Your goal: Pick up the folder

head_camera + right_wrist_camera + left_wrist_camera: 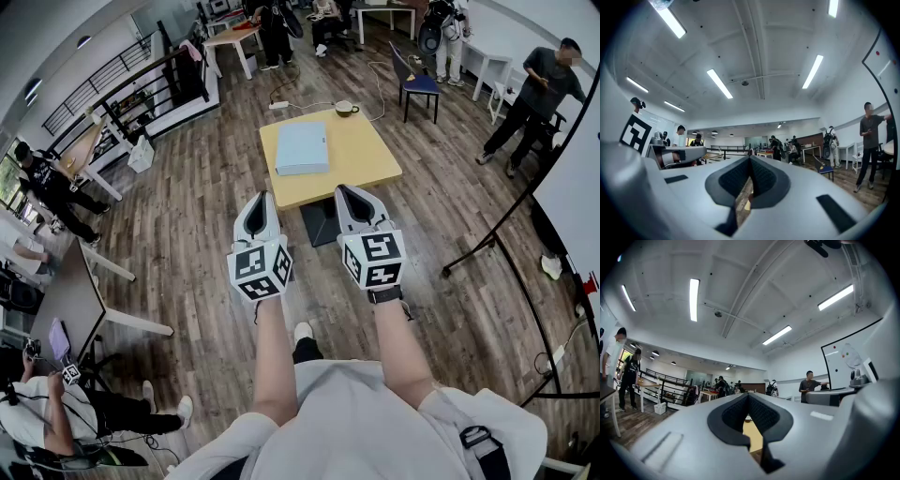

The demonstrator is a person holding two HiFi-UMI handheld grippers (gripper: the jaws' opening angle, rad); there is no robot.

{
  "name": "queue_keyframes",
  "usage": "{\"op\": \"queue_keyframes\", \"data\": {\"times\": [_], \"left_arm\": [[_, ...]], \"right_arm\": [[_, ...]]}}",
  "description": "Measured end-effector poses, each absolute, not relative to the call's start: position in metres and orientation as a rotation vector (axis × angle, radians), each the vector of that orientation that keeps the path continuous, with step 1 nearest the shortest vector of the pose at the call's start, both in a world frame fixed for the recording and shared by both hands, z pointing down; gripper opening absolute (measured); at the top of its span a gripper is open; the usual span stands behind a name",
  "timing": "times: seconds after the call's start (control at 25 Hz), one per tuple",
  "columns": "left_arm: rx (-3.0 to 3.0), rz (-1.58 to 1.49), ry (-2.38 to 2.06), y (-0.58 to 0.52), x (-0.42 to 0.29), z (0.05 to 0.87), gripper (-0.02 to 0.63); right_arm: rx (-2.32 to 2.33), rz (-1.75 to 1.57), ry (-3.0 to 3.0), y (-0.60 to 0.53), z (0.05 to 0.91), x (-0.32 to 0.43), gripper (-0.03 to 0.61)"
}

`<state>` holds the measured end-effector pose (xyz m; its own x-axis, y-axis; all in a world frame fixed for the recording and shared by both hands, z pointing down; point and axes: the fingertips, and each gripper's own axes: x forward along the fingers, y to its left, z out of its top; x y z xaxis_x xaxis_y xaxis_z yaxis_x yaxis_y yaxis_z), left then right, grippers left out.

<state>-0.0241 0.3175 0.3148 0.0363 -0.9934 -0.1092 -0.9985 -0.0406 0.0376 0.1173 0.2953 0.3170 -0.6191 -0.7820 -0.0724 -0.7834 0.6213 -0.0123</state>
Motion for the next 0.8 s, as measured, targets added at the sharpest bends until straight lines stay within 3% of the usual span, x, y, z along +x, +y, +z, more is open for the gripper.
{"op": "queue_keyframes", "data": {"times": [0.24,0.56,0.8], "left_arm": [[-2.271,0.14,2.069,0.264,-0.053,0.319,0.008],[-2.32,0.171,1.979,0.151,-0.129,0.297,0.008],[-2.284,0.145,2.06,0.084,-0.176,0.325,0.008]], "right_arm": [[-1.37,-0.075,2.725,0.24,0.319,0.08,0.009],[-1.398,0.146,2.807,0.142,0.301,-0.024,0.009],[-1.506,0.203,2.801,0.079,0.324,-0.069,0.009]]}}
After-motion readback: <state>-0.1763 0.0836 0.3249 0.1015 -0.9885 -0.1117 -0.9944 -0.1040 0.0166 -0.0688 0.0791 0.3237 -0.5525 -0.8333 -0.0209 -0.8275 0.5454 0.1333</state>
